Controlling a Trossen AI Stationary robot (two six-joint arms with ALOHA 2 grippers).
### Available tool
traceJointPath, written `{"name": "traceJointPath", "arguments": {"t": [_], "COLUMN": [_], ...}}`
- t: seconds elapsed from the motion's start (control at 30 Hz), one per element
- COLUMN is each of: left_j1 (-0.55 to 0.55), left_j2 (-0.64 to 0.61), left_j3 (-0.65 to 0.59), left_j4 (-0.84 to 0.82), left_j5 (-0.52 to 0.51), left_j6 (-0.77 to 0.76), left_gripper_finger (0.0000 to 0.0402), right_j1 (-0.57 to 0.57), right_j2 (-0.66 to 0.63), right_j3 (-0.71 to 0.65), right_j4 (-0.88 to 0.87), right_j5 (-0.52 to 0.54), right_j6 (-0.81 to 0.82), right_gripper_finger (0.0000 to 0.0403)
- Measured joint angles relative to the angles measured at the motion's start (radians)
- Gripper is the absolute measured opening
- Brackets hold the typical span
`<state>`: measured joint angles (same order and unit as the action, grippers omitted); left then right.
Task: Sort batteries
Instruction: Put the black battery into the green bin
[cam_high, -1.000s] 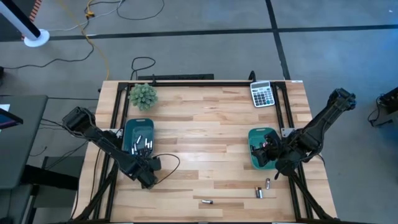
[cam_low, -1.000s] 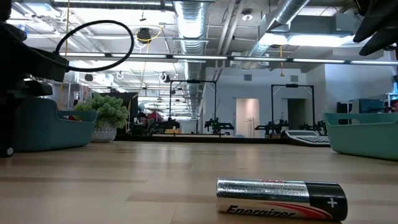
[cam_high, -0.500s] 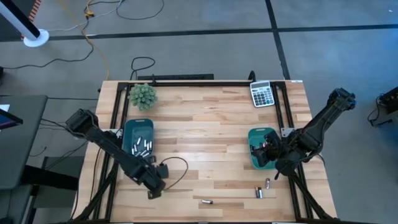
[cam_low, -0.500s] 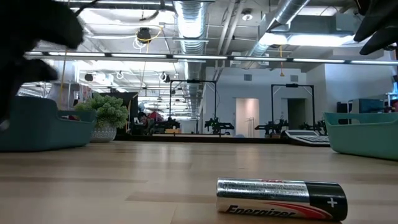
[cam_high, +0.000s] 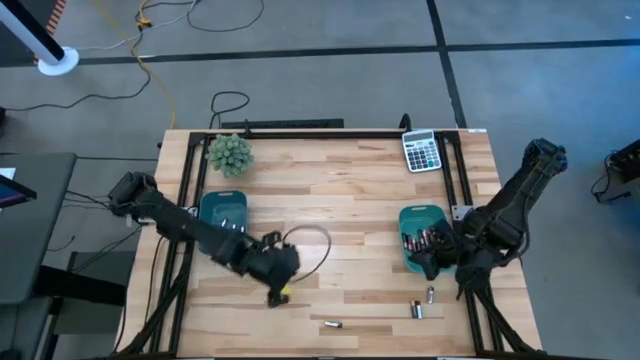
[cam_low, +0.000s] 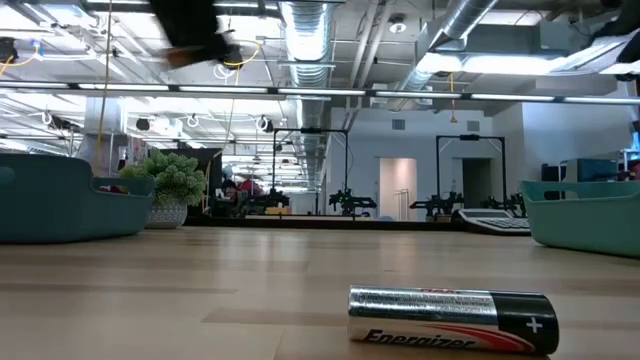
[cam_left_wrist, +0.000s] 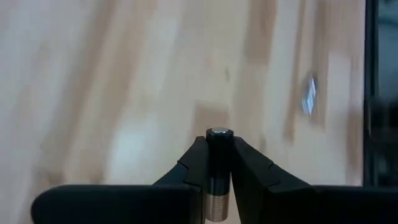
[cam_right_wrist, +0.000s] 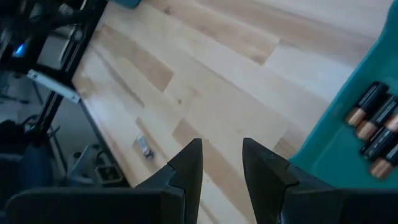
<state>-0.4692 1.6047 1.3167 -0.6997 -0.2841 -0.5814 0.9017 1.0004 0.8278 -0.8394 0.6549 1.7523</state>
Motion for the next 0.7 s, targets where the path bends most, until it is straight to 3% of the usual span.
{"name": "traceJointPath", "arguments": {"t": [0.23, 0.5, 0.7], "left_j1": [0.132, 0.233, 0.3], "left_j2": [0.077, 0.376, 0.6], "left_j3": [0.122, 0.43, 0.665], "left_j4": [0.167, 0.22, 0.386], "left_j5": [-0.05, -0.036, 0.037], "left_j6": [0.172, 0.328, 0.359], "left_gripper_finger": [0.0038, 0.0038, 0.0038], "right_j1": [0.076, 0.177, 0.245], "right_j2": [0.0, 0.002, 0.0], "right_j3": [0.077, 0.101, 0.101], "right_j4": [-0.064, -0.078, -0.134], "right_j5": [-0.001, -0.174, -0.195], "right_j6": [0.002, 0.005, 0.008], "right_gripper_finger": [0.0129, 0.0129, 0.0129]}}
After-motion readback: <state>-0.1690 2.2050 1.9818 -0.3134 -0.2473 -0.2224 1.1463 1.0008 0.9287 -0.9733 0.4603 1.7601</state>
